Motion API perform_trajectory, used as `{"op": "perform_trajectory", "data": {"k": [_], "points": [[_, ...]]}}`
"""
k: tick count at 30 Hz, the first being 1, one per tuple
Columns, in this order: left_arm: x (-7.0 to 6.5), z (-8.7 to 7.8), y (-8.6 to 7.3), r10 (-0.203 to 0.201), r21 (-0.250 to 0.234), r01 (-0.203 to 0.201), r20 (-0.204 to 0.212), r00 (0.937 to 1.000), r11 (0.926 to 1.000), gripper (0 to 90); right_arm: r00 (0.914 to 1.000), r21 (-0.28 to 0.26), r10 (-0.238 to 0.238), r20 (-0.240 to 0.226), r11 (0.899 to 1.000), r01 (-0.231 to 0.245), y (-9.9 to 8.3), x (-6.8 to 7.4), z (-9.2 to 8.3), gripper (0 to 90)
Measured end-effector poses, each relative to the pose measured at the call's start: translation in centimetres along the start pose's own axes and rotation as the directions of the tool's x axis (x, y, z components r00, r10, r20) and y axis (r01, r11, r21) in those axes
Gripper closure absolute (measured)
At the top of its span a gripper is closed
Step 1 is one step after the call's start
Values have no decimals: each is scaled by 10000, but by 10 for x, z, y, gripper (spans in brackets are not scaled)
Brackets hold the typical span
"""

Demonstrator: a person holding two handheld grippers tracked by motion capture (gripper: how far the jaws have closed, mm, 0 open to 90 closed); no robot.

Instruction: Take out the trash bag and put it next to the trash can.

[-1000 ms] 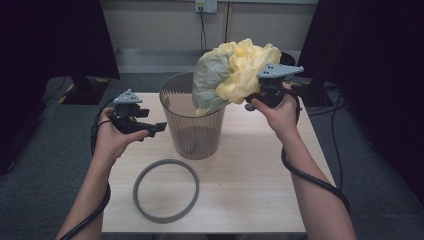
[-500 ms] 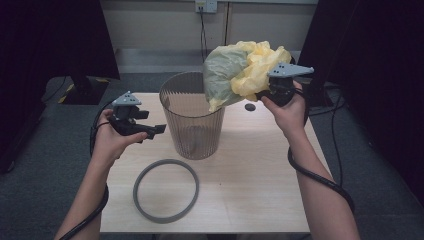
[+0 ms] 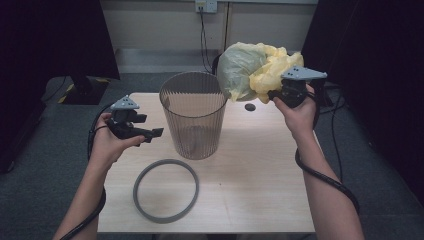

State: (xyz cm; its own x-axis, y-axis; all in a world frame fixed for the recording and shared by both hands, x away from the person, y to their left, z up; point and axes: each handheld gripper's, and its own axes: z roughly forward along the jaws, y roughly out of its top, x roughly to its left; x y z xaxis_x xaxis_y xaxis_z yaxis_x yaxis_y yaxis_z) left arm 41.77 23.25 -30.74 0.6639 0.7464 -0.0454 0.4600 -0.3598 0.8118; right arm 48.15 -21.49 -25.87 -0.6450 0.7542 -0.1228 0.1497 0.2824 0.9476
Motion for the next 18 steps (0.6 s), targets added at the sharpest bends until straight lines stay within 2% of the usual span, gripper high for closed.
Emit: {"op": "perform_trajectory", "data": {"k": [8, 18], "points": [[0, 4, -4, 4, 74, -5, 59, 10000, 10000, 191, 9978, 230, 0, 656, 9997, -15, -12, -16, -12, 876], [0, 7, -14, -71, 156, 69, 113, 9999, 9999, 190, 9953, 561, 358, 898, 9976, -410, -39, -28, -16, 876]]}}
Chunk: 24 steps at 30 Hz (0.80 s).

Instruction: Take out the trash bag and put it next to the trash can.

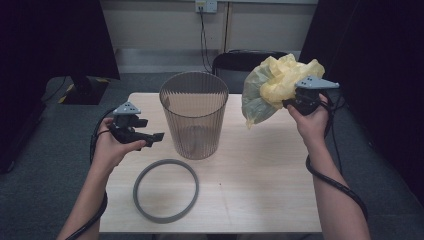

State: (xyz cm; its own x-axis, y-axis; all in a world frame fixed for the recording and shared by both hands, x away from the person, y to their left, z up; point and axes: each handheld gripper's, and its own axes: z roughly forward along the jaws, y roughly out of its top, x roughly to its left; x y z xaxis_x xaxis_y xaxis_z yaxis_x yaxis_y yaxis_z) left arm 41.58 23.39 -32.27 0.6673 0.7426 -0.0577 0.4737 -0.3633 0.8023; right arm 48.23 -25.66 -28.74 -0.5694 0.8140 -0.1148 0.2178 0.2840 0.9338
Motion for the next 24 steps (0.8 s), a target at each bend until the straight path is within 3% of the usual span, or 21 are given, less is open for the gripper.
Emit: {"op": "perform_trajectory", "data": {"k": [14, 24], "points": [[3, 10, -23, -337, 173, 334, 150, 9993, 9993, 190, 9976, 357, 694, -1, 9970, -694, -43, -5, 14, 873], [6, 23, -43, -518, 493, 503, 302, 9982, 9975, 188, 9917, 729, 1285, -102, 9892, -1274, -83, -5, 30, 869]]}}
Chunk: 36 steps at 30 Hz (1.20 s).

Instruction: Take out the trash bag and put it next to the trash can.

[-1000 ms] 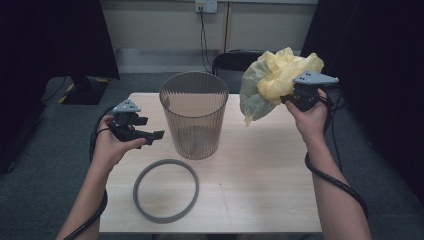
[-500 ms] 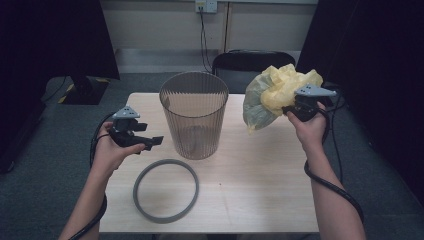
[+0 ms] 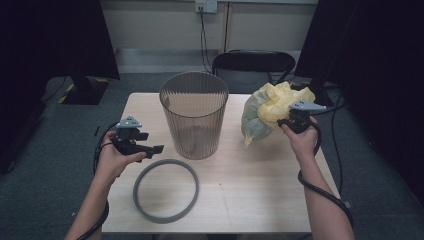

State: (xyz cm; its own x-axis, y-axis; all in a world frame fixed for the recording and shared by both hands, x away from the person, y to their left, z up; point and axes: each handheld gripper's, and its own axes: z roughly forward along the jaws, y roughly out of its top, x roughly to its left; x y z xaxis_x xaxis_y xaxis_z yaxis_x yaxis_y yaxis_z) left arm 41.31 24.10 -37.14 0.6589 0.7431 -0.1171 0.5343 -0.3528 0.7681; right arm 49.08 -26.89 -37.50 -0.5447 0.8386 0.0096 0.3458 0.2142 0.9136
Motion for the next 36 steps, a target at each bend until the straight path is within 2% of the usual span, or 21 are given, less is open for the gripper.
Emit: {"op": "perform_trajectory", "data": {"k": [10, 16, 19, 22, 25, 30, 36], "points": [[3, 9, -16, -114, 223, 112, 88, 9999, 9997, 187, 9988, 469, 494, -10, 9977, -493, -37, -1, 19, 861], [1, 10, -22, -169, 246, 166, 121, 9998, 9996, 187, 9977, 539, 682, -58, 9962, -678, -48, 0, 18, 808], [1, 13, -26, -213, 293, 208, 166, 9996, 9994, 186, 9969, 607, 785, -37, 9951, -781, -53, -1, 15, 757], [0, 16, -30, -222, 366, 214, 215, 9995, 9991, 186, 9960, 715, 883, -91, 9936, -875, -59, -1, 14, 645], [-1, 21, -33, -220, 516, 205, 272, 9994, 9985, 186, 9959, 832, 907, -35, 9924, -901, -63, -2, 14, 563], [-2, 25, -38, -276, 505, 257, 374, 9989, 9984, 186, 9941, 1014, 1087, 41, 9889, -1086, -67, -4, 16, 444], [0, 28, -40, -303, 564, 282, 371, 9989, 9980, 186, 9939, 1220, 1098, 102, 9864, -1102, -72, -5, 21, 370]]}}
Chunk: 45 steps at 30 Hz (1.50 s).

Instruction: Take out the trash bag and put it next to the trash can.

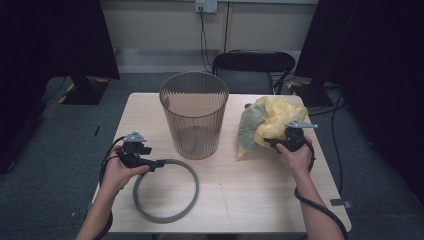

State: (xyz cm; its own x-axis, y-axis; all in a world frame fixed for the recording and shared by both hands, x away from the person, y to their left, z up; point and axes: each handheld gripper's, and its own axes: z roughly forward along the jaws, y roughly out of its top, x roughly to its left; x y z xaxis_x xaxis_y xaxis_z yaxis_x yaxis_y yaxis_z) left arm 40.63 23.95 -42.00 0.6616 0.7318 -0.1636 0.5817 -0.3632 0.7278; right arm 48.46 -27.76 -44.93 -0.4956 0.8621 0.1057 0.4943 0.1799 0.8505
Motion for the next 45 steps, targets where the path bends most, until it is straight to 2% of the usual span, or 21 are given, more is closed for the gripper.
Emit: {"op": "perform_trajectory", "data": {"k": [6, 12, 15, 17, 21, 26, 29, 33, 35, 39, 45], "points": [[0, 5, -2, -11, 31, 11, 116, 9999, 10000, 186, 9999, 135, 148, -48, 9998, -147, -3, 4, 17, 338], [3, 11, -7, 32, 209, -36, 216, 9998, 9998, 186, 9988, 167, 429, -246, 9990, -425, 9, 8, 51, 280], [5, 13, -7, -4, 217, 0, 153, 9999, 9998, 186, 9991, 287, 277, -316, 9992, -268, 14, 14, 65, 232], [5, 14, -8, -82, 209, 79, 168, 9998, 9998, 186, 9994, 387, 198, -278, 9991, -188, 15, 17, 68, 189], [2, 16, -9, -23, 273, 18, 197, 9998, 9996, 186, 9992, 414, 62, -388, 9991, -46, 8, 18, 58, 167], [-2, 21, -13, 19, 311, -26, 242, 9997, 9995, 186, 9996, 356, 34, -277, 9994, -24, -4, 8, 31, 160], [-3, 23, -16, 24, 293, -32, 266, 9996, 9996, 186, 9998, 570, -60, -185, 9983, 70, -14, 4, 18, 158], [-1, 24, -21, -51, 414, 42, 202, 9998, 9991, 186, 9997, 715, 78, -225, 9974, -62, -25, 0, 7, 155], [0, 23, -24, -79, 425, 73, 146, 9999, 9991, 185, 9997, 887, -150, -202, 9959, 167, -32, -1, 1, 154], [3, 19, -29, -160, 285, 158, 38, 9999, 9995, 187, 9995, 1251, -296, -101, 9917, 306, -44, 0, -9, 155], [5, 16, -42, -232, 365, 237, -151, 9996, 9991, 190, 9968, 1555, -744, -301, 9847, 782, -53, 5, -22, 155]]}}
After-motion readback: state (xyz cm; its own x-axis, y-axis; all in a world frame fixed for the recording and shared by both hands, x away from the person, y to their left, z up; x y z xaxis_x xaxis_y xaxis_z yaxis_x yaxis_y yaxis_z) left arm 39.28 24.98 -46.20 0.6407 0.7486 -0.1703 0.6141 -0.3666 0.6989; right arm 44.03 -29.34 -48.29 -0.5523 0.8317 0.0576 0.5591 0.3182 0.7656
